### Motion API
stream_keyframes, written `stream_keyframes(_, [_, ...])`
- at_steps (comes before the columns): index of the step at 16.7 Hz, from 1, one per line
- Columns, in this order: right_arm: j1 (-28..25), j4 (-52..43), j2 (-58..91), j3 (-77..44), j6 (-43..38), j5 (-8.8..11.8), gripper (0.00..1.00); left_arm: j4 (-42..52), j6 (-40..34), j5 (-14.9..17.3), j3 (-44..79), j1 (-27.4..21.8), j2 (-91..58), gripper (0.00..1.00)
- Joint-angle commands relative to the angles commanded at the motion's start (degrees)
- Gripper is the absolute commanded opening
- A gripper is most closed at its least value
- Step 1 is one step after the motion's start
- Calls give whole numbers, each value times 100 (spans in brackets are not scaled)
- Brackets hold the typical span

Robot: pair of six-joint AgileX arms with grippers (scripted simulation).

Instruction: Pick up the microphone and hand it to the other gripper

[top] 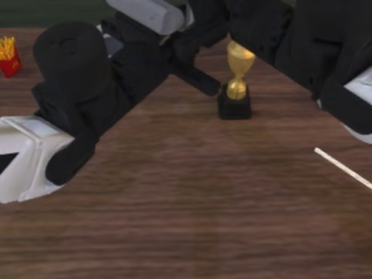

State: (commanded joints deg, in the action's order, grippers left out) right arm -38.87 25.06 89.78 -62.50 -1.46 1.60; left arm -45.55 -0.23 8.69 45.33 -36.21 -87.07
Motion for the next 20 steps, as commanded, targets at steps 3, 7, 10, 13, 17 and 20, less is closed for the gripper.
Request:
stream_keyframes(3, [0,0,0,0,0,0,0,0,0,0,0,0,0,100])
stream_keyframes(7, [0,0,0,0,0,0,0,0,0,0,0,0,0,100])
stream_keyframes(10, [0,0,0,0,0,0,0,0,0,0,0,0,0,100])
stream_keyframes(13, [45,1,-98,6,60,-17,0,25,90,-133,-142,134,50,100])
stream_keyframes(17, [369,-18,-416,301,71,317,0,163,80,-57,-804,304,874,100])
stream_keyframes(20, [604,-28,-649,517,75,582,0,259,76,18,-1319,416,1490,100])
